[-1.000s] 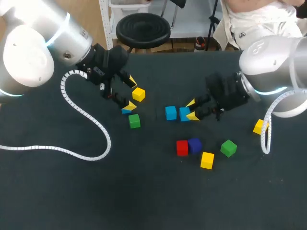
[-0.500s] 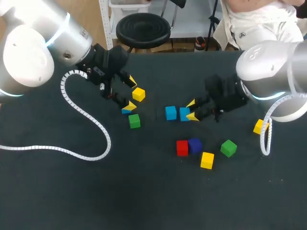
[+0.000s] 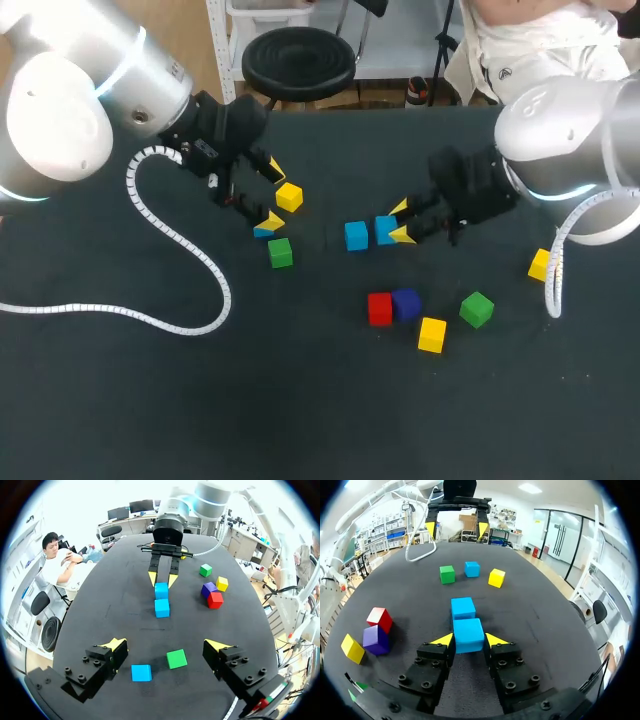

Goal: Place the blue cubes, place green cubes on the blue cubes, place the yellow cubes on the green cubes, then place the red cubes on the yellow cubes, and place purple cube on the red cubes.

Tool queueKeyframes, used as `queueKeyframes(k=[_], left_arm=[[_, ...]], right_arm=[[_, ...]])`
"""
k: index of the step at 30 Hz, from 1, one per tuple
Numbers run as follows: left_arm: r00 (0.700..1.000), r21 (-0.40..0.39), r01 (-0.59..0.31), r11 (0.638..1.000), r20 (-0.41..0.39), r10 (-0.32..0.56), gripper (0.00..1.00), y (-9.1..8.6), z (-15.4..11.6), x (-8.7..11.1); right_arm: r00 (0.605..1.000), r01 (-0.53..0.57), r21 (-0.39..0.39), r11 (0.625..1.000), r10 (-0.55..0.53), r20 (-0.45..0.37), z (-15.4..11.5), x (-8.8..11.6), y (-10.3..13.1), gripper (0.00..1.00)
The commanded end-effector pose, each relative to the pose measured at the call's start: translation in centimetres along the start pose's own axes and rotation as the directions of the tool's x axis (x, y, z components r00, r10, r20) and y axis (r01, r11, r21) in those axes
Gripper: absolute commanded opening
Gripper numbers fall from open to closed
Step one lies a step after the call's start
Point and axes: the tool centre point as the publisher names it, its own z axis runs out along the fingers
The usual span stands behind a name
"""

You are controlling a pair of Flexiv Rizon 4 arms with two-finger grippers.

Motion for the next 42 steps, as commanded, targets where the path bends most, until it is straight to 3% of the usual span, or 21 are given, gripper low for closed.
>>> queueKeyframes(k=[1, 17, 26, 42], left_arm=[[1.0, -0.001, -0.002, 1.0, 0.003, 0.002, 1.0, 0.0, 0.0, 0.1], [1.0, -0.001, -0.002, 1.0, 0.003, 0.002, 1.0, 0.0, 0.0, 0.1], [1.0, -0.001, -0.002, 1.0, 0.003, 0.002, 1.0, 0.0, 0.0, 0.1], [1.0, -0.001, -0.002, 1.0, 0.003, 0.002, 1.0, 0.0, 0.0, 0.1]], right_arm=[[1.0, -0.004, -0.008, 1.0, 0.004, -0.002, 0.5, 0.1, -0.2, 0.0], [0.999, -0.034, -0.023, 0.999, 0.034, -0.015, 1.2, 0.8, 0.0, 0.0], [1.0, -0.025, -0.007, 1.0, 0.025, -0.014, 0.7, -0.2, -0.2, 0.0], [0.999, -0.047, -0.005, 0.999, 0.047, -0.023, 0.6, 0.2, 0.8, 0.0]])
